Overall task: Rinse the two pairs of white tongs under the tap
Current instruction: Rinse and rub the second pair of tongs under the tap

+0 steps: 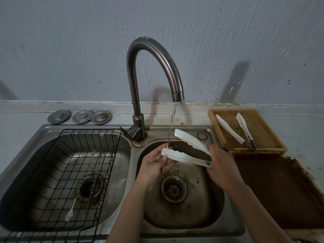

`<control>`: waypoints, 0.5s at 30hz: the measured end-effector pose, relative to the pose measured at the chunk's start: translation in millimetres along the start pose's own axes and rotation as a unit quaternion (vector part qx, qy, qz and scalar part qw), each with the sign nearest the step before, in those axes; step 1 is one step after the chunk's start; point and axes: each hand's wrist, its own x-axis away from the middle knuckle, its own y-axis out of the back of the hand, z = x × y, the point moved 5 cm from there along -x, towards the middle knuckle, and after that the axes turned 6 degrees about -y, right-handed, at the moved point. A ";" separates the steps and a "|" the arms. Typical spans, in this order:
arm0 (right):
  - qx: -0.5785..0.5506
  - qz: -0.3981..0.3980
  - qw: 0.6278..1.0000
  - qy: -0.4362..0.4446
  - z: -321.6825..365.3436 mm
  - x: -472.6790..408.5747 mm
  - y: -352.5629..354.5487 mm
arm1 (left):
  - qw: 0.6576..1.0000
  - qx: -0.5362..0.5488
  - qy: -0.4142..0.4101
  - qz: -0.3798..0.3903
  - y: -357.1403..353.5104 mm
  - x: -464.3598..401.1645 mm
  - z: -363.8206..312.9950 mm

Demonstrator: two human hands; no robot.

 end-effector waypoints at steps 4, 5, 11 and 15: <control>0.024 -0.029 0.999 0.008 -2.3 -2.8 0.9 | 1.000 -0.022 0.014 0.001 -0.2 -0.6 4.1; 0.030 -0.039 0.999 0.012 -3.0 -3.0 2.3 | 0.999 -0.030 0.015 0.003 -0.5 0.0 6.0; 0.013 0.062 0.998 0.030 -3.7 -3.0 -13.2 | 0.999 -0.009 -0.032 -0.028 -4.3 -11.5 6.9; -0.097 0.146 0.984 0.015 4.6 -4.4 -34.7 | 0.995 -0.047 -0.074 -0.056 -9.7 -21.5 1.1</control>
